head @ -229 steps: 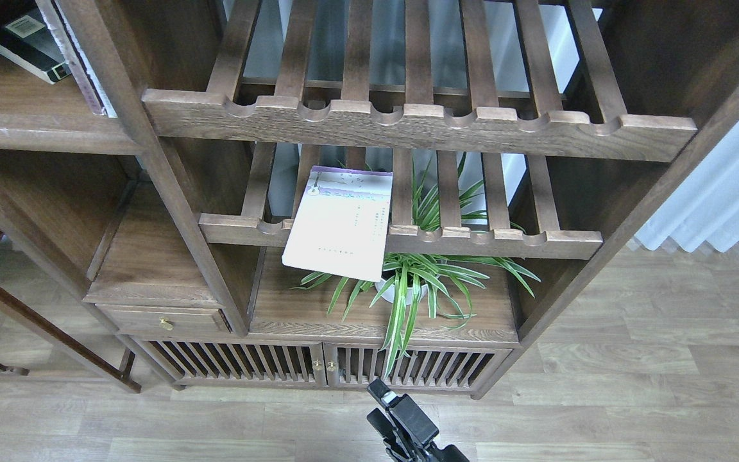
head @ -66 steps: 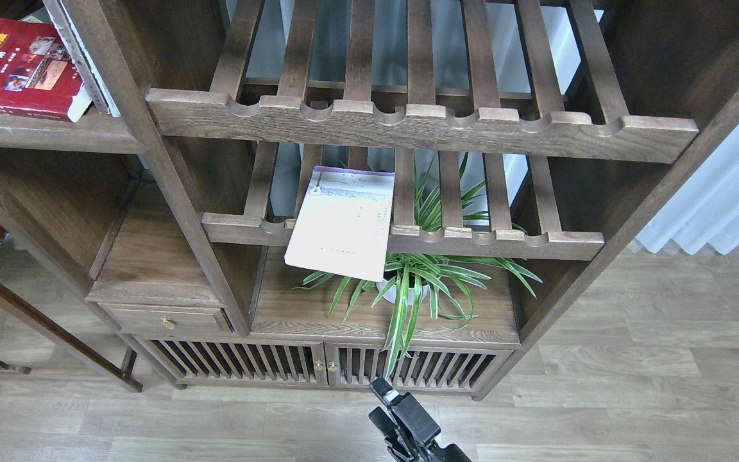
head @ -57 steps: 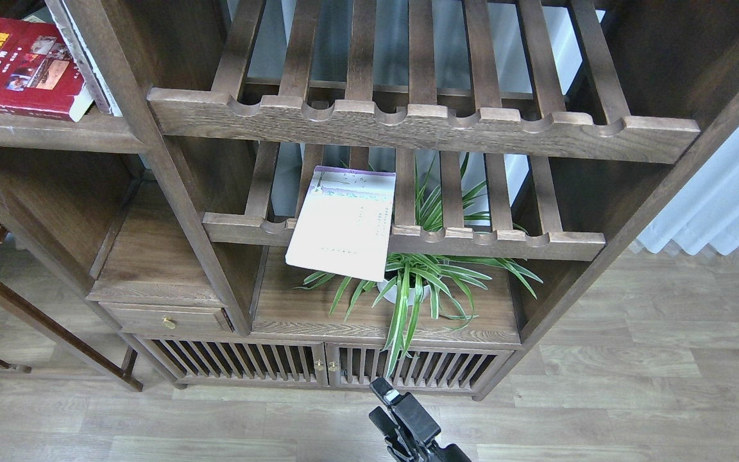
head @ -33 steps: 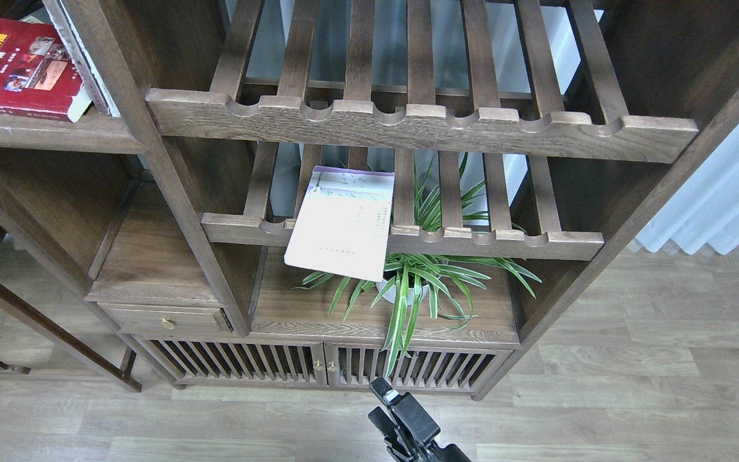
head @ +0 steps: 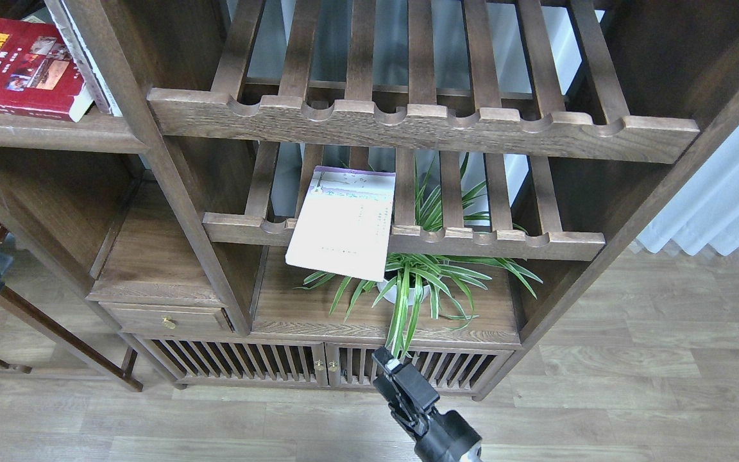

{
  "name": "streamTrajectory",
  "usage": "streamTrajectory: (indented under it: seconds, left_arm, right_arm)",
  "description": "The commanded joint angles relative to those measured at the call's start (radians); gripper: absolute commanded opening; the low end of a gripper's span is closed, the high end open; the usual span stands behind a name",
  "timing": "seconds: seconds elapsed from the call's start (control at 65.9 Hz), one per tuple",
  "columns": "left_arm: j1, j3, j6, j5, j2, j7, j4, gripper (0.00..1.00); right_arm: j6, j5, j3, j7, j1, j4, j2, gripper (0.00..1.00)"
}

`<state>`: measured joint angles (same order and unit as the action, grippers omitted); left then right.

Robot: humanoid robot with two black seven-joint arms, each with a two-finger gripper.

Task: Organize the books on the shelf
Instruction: 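Withdraw the left arm and bring the right gripper up toward the shelf, then reach the right gripper up to the white booklet's lower edge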

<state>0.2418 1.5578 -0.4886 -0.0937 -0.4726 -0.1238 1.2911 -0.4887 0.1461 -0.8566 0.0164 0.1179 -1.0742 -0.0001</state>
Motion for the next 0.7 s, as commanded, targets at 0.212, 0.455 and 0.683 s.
streamTrajectory:
  seconds: [0.212,0.455,0.683]
  left_arm:
    - [0.065,-0.058,0.0,0.002,0.057,-0.002,-0.024,0.98]
    - [0.07,-0.061,0.0,0.003,0.072,-0.002,-0.036,0.99]
    - [0.066,-0.041,0.0,0.002,0.072,0.0,-0.041,0.99]
  right_arm:
    - [0.0,0.0,0.024,0.0,-0.076,-0.003,0.0,0.99]
    - [0.0,-0.016,0.057,0.02,-0.113,-0.024,0.0,0.99]
    - [0.0,-0.008,0.059,0.066,-0.21,-0.017,0.0,0.99]
